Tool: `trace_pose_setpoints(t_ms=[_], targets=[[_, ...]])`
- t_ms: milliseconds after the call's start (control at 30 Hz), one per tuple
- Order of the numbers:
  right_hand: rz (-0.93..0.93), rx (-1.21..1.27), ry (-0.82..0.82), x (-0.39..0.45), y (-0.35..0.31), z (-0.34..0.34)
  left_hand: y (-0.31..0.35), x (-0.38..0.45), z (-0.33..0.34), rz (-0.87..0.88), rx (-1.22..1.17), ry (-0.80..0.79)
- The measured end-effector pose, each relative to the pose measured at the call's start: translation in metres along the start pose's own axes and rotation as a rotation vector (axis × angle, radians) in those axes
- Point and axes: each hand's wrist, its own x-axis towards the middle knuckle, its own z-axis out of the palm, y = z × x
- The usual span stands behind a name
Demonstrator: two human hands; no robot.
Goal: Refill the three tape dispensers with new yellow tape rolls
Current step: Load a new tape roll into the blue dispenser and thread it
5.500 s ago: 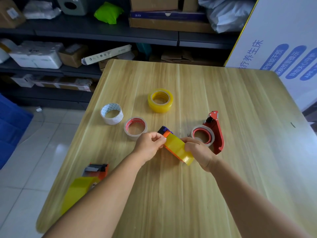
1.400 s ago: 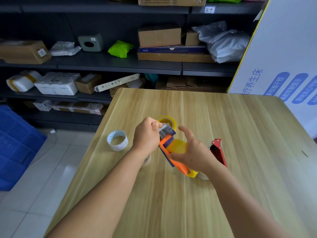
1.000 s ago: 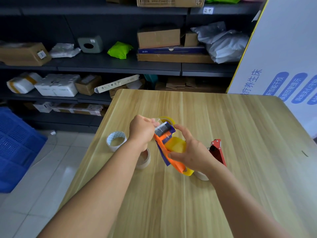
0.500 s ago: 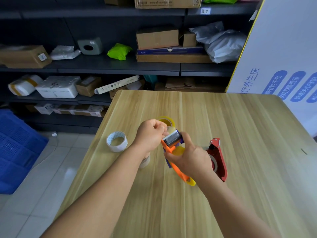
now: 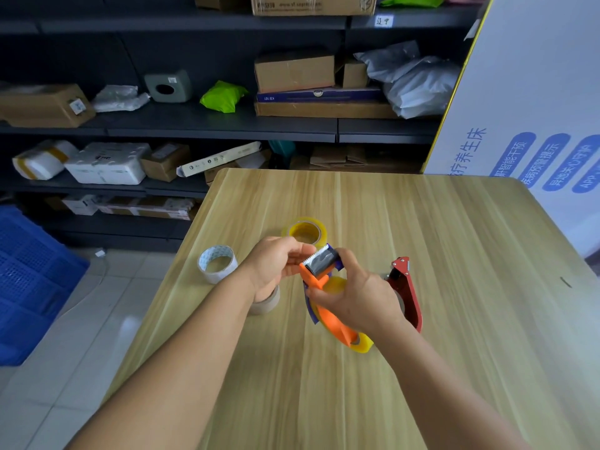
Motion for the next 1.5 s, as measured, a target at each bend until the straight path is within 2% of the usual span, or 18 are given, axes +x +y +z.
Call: trace_pose_setpoints(t_ms=[100,200,367,533,900,1033,1200,1500], targets=[[0.007,0.022,-0.003,-0.002,0.001,0.002,-0.004,-0.001,-0.003,0.034,0.065,-0.063],[0.006,0.023,-0.011,-0.002,0.002,0.002,-0.007,0.0,-0.002,0.081,0.149,-0.019],[0.004,0.056,-0.021,-0.004,0.005,0.003,-0.002,-0.001,-0.004,0.02,0.063,0.013],[0.017,0.129,-0.01,-0.004,0.007,0.002,0.003,-0.004,0.004,-0.017,0.134,0.002],[-0.063,0.276,0.116,-0.007,0.005,0.002,0.0,-0.001,0.013,0.029,0.173,0.189],[-0.07,0.285,0.06,-0.004,0.002,-0.002,0.005,-0.005,0.016,0.138,0.359,0.219],[-0.035,0.276,0.046,-0.002,0.002,-0.003,0.019,-0.013,0.021,0.31,0.818,0.254],[-0.015,0.226,0.034,0.007,0.011,-0.006,0.051,-0.019,0.032,0.44,0.967,0.284]])
